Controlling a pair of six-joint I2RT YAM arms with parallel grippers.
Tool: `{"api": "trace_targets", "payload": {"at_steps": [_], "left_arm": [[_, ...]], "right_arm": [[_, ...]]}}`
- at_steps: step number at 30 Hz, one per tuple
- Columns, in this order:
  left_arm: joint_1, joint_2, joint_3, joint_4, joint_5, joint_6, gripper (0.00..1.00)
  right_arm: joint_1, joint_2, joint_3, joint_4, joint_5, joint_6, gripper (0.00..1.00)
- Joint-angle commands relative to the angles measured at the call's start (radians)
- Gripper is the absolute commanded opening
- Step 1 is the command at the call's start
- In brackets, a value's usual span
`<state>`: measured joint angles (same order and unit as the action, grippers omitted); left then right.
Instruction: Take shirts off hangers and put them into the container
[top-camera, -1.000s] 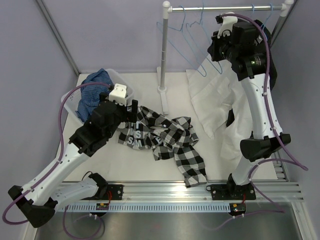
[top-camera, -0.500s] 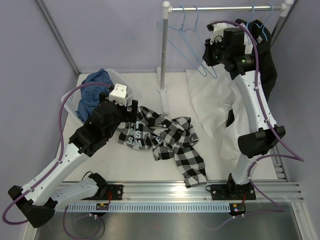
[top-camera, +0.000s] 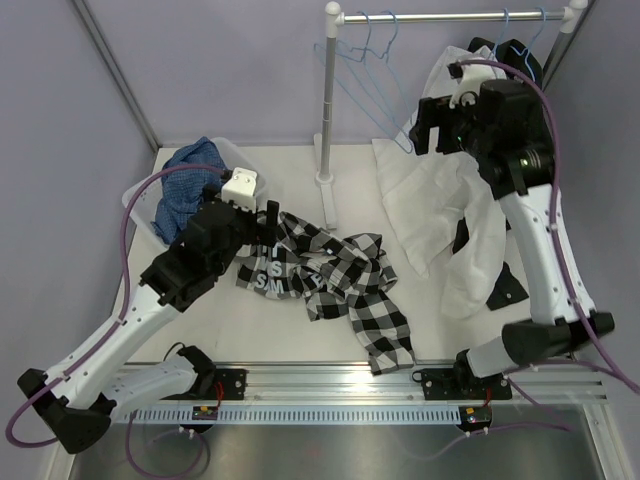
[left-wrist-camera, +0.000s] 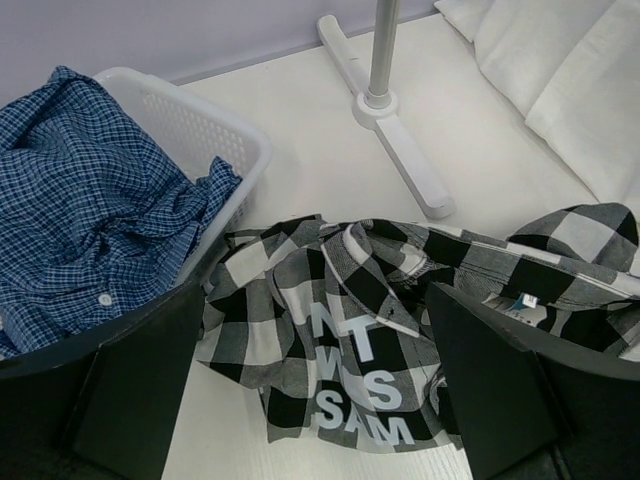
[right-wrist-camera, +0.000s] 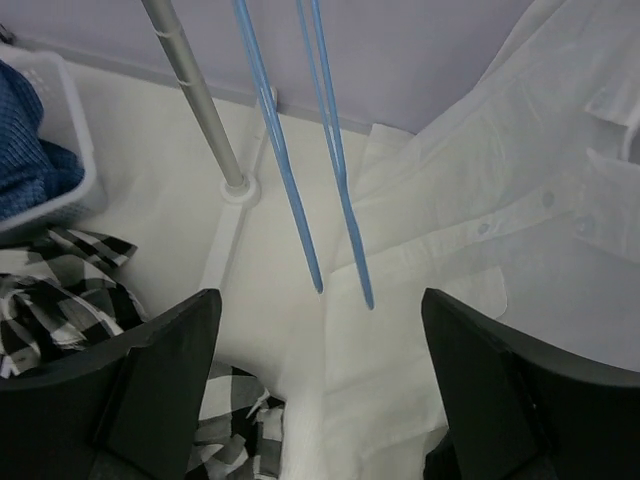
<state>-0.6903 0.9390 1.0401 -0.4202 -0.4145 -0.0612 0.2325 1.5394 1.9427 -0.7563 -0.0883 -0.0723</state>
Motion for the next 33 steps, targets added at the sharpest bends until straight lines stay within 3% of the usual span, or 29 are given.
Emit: {"api": "trace_targets", "payload": {"at_steps": [1,5,12,21,28,33], "left_arm": [[0.002,0.026,0.024,0.014,0.095,-0.043,0.99],[-0.044,0.087,0.075,-0.025,0.166,-0.133,0.99],[-0.367,0.277,0.166,-0.112,0.021,-0.403,0.99],[-0.623,0.637,0.192,-0.106,-0.052,-0.745,0.99],[-0.652,0.840,0.212,-0.095,-0.033,-0.839,0.99],[-0.649,0.896,0.210,-0.069,-0.026,-0.859,0.94]], "right_arm": [[-0.007,-0.208,-0.137,0.049,0.064,0.132,0.93],[-0.007,-0.480,-0.388,0.107,0.071,0.239,0.99],[-0.009,-0.792,-0.733,0.144,0.084,0.304,0.99],[-0.007,-0.969,-0.850,0.118,0.035,0.312,0.99],[-0.007,-1.038,-0.898,0.135,0.027,0.312,0.99],[-0.007,-1.062,-0.907,0.135,0.027,0.307,1.00]]}}
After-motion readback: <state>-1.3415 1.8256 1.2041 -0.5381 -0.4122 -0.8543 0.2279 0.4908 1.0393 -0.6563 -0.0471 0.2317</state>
